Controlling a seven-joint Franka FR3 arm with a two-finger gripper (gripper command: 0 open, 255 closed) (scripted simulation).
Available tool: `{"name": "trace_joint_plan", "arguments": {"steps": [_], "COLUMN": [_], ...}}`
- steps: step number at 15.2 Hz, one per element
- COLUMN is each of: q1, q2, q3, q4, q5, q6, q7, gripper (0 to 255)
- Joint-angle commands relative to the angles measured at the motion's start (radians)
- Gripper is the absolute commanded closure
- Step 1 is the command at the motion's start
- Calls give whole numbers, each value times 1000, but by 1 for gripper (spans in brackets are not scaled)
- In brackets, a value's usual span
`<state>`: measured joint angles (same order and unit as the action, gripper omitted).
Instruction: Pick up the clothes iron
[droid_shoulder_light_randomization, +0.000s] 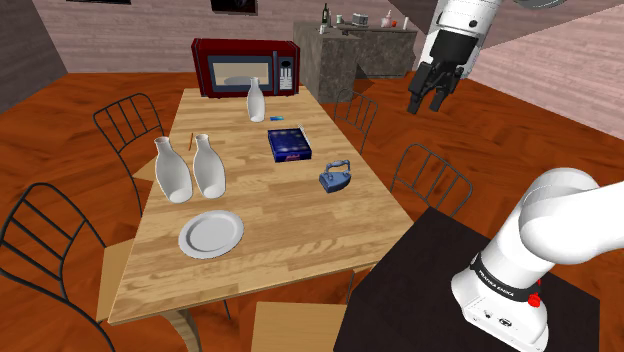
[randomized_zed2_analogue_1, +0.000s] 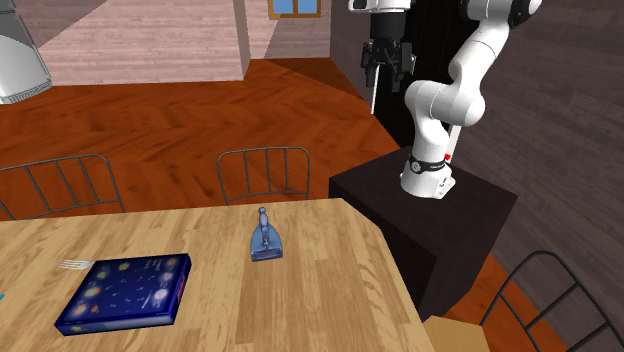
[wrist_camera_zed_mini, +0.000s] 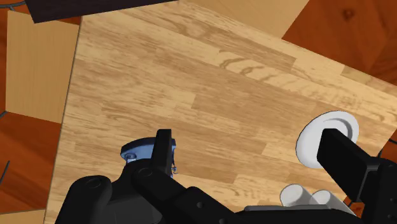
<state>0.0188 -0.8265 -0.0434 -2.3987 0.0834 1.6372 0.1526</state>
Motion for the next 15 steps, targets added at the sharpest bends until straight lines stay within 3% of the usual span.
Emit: {"name": "trace_joint_plan", "arguments": {"steps": [1, 8, 15], "q1": [0, 34, 67], "q2": [0, 214, 475], "q3": [0, -82, -144], "q4": [0, -10, 49], "q5": [0, -76, -120], "q6": [0, 173, 333], "q7": [0, -229, -442], "gripper": [0, 0, 0]}}
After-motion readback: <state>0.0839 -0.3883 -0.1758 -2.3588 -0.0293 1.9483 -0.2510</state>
